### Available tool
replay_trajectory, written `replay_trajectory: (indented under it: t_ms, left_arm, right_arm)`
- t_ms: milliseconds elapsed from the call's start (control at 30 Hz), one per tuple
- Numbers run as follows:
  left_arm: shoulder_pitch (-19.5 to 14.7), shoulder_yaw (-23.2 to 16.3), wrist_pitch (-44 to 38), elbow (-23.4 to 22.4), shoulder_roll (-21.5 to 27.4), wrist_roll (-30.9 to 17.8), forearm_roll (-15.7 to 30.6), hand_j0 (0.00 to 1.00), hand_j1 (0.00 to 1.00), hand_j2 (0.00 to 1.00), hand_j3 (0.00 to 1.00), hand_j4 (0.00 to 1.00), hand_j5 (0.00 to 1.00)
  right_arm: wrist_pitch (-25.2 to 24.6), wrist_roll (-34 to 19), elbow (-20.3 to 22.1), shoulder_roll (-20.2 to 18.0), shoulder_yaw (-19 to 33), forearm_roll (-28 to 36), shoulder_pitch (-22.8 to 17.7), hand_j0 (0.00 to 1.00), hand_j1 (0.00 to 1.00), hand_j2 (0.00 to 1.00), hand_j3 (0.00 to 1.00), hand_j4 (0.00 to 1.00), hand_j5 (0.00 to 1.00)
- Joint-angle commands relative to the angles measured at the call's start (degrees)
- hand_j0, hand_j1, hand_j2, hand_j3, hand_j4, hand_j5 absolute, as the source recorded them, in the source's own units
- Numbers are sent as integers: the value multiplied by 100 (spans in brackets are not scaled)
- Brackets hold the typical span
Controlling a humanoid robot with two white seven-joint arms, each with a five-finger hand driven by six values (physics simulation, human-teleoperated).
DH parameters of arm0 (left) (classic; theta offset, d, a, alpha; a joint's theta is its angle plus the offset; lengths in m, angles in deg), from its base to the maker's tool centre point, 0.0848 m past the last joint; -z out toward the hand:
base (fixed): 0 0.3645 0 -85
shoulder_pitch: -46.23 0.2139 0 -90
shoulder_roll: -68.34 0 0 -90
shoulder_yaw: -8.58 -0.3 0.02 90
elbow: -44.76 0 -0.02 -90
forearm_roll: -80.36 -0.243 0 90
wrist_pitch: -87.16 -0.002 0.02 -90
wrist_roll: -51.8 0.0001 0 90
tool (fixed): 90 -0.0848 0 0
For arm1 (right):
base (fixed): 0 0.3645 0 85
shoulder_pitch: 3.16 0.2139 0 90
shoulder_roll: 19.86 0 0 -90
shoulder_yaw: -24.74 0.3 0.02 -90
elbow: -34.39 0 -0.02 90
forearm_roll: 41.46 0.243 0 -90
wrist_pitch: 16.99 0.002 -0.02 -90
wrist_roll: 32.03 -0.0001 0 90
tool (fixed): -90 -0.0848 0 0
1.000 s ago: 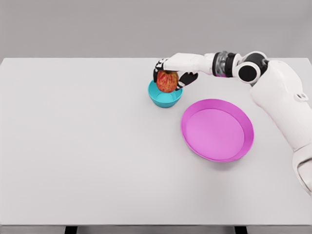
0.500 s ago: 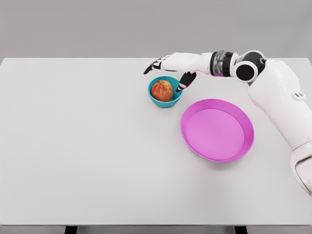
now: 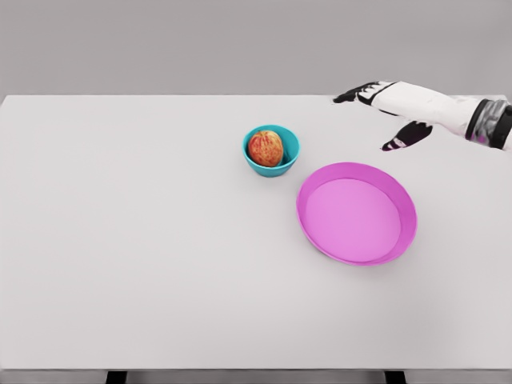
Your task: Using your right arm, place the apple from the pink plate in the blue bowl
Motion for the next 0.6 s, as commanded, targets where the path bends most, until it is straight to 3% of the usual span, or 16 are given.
replay_trajectory:
  t_ms: [0, 33, 100, 233, 333, 567]
  left_arm:
    - [0, 1, 4, 2, 0, -1, 0, 100, 100, 100, 100, 100, 100]
    - [0, 1, -5, 2, 0, -1, 0, 100, 100, 100, 100, 100, 100]
    - [0, 1, 4, 2, 0, -1, 0, 100, 100, 100, 100, 100, 100]
    - [0, 1, 4, 2, 0, -1, 0, 100, 100, 100, 100, 100, 100]
    - [0, 1, -5, 2, 0, -1, 0, 100, 100, 100, 100, 100, 100]
    - [-114, 1, 39, 54, 0, -1, -18, 100, 100, 100, 100, 100, 100]
  right_arm:
    - [3, -1, 67, -257, 932, 186, -121, 100, 100, 100, 100, 100, 100]
    - [3, -1, 102, -213, 1468, 186, -429, 100, 100, 100, 100, 100, 100]
    - [3, -1, 181, -169, 1909, 186, -807, 100, 100, 100, 100, 100, 100]
    - [3, -1, 172, -169, 1953, 186, -1247, 100, 100, 100, 100, 100, 100]
    - [3, -1, 137, 77, 1936, 169, -1467, 100, 100, 100, 100, 100, 100]
    - [3, -1, 128, 68, 1936, 160, -1476, 100, 100, 100, 100, 100, 100]
